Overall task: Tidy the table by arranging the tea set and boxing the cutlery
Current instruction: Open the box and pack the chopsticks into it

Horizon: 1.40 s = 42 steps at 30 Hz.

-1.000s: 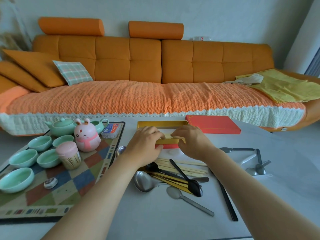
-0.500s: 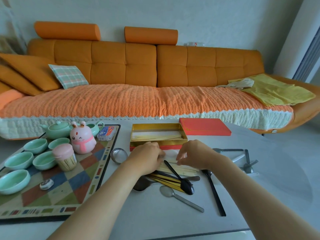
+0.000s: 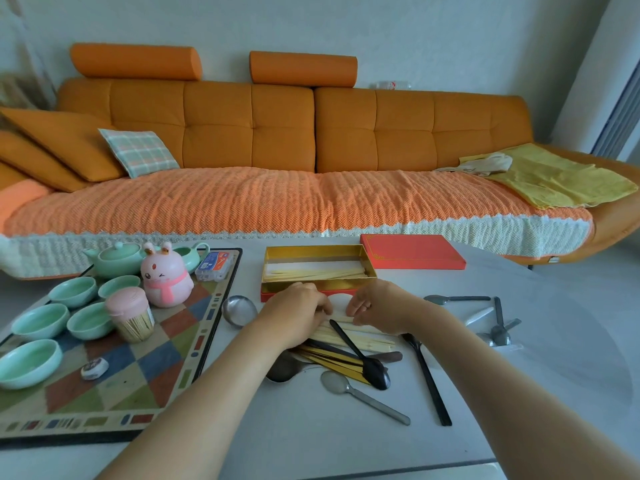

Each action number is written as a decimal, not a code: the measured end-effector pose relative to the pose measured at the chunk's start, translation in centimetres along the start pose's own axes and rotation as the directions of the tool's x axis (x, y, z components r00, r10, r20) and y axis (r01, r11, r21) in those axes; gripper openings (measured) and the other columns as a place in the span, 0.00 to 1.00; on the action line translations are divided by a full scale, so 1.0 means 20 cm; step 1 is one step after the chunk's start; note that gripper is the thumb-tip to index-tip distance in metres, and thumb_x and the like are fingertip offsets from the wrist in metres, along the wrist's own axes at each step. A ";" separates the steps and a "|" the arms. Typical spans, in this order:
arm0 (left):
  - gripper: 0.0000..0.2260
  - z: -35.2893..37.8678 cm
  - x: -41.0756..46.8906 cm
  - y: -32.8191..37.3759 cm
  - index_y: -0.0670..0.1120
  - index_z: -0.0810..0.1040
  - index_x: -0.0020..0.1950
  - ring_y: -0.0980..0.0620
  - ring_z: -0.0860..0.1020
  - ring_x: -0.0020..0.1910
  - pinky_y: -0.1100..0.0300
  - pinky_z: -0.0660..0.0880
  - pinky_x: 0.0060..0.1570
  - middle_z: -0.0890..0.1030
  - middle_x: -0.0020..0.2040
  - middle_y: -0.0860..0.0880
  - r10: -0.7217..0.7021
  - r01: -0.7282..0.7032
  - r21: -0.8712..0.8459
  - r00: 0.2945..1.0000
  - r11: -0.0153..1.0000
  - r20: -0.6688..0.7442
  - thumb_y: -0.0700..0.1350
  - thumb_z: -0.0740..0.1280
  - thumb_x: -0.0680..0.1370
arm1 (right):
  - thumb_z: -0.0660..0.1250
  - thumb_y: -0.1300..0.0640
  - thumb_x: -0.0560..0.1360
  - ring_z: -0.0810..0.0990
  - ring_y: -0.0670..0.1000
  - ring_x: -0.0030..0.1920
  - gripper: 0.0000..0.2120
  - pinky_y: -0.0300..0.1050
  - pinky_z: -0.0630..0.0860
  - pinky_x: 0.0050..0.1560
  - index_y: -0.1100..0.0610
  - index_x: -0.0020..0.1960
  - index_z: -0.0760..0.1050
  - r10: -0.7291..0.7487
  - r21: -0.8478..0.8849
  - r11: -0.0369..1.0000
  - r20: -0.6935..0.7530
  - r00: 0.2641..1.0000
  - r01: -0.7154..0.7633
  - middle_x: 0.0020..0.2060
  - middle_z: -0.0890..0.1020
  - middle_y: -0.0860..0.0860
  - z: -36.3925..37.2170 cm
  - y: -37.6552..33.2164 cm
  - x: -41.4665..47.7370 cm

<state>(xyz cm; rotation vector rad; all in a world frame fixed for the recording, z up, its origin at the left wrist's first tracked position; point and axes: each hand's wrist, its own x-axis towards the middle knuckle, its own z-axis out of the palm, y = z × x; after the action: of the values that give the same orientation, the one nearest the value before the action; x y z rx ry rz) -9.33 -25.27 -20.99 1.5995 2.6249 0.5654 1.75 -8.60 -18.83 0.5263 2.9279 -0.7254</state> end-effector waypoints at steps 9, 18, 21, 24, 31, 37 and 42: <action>0.04 -0.01 0.01 0.00 0.56 0.79 0.53 0.55 0.74 0.52 0.52 0.76 0.53 0.75 0.52 0.56 -0.025 0.027 -0.062 0.999 0.998 0.033 0.51 0.66 0.79 | 0.67 0.59 0.78 0.78 0.48 0.55 0.10 0.46 0.74 0.61 0.51 0.58 0.80 -0.012 -0.082 0.996 0.082 0.997 0.019 0.54 0.81 0.45 -0.01 -0.03 0.01; 0.04 0.01 0.02 -0.01 0.55 0.78 0.54 0.55 0.71 0.53 0.54 0.74 0.56 0.72 0.52 0.56 -0.030 0.036 -0.077 0.996 0.996 0.078 0.50 0.65 0.80 | 0.66 0.59 0.78 0.77 0.48 0.55 0.12 0.42 0.74 0.58 0.52 0.60 0.79 -0.036 -0.089 0.995 0.059 0.998 0.041 0.57 0.80 0.47 0.00 -0.04 0.00; 0.03 0.01 0.02 -0.01 0.55 0.76 0.53 0.55 0.72 0.52 0.56 0.73 0.52 0.73 0.52 0.56 -0.017 0.021 -0.063 0.998 0.998 0.066 0.49 0.65 0.80 | 0.65 0.56 0.79 0.76 0.48 0.54 0.11 0.41 0.72 0.55 0.51 0.60 0.79 -0.030 -0.103 0.994 0.052 0.998 0.035 0.54 0.79 0.45 0.00 -0.04 -0.01; 0.05 -0.02 0.02 -0.03 0.54 0.74 0.53 0.56 0.74 0.50 0.59 0.73 0.48 0.76 0.54 0.56 -0.030 0.029 -0.052 0.999 0.998 -0.012 0.44 0.61 0.81 | 0.63 0.52 0.80 0.76 0.48 0.51 0.11 0.41 0.72 0.52 0.51 0.60 0.78 -0.057 -0.107 0.993 -0.011 0.998 0.056 0.50 0.76 0.44 -0.01 -0.04 -0.02; 0.04 -0.16 0.03 -0.16 0.49 0.76 0.52 0.54 0.75 0.49 0.58 0.74 0.48 0.77 0.50 0.54 -0.167 0.115 -0.158 0.910 0.981 -0.378 0.42 0.63 0.81 | 0.58 0.63 0.81 0.80 0.54 0.49 0.14 0.43 0.76 0.46 0.54 0.57 0.81 -0.135 -0.025 0.990 -0.368 0.920 0.135 0.50 0.81 0.51 -0.04 0.00 0.02; 0.07 -0.11 0.04 -0.21 0.47 0.78 0.56 0.49 0.72 0.58 0.60 0.69 0.53 0.77 0.54 0.51 -0.151 0.141 -0.056 0.871 0.988 -0.467 0.40 0.64 0.80 | 0.57 0.70 0.78 0.77 0.56 0.56 0.20 0.51 0.74 0.57 0.54 0.60 0.82 -0.123 -0.058 0.992 -0.555 0.823 0.109 0.55 0.82 0.52 -0.02 0.00 0.16; 0.16 -0.07 0.04 -0.22 0.49 0.72 0.70 0.50 0.69 0.67 0.52 0.65 0.67 0.73 0.68 0.53 -0.035 0.055 0.080 0.971 0.995 -0.237 0.47 0.61 0.82 | 0.56 0.71 0.76 0.73 0.54 0.56 0.25 0.53 0.68 0.61 0.47 0.59 0.81 -0.028 -0.103 0.994 -0.481 0.876 -0.025 0.55 0.82 0.48 0.01 0.00 0.27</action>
<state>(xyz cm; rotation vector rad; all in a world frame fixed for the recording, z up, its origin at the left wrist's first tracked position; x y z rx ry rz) -13.74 -26.69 -20.86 1.5804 2.8846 0.6889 -3.21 -7.05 -19.95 0.7979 3.3982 -0.4864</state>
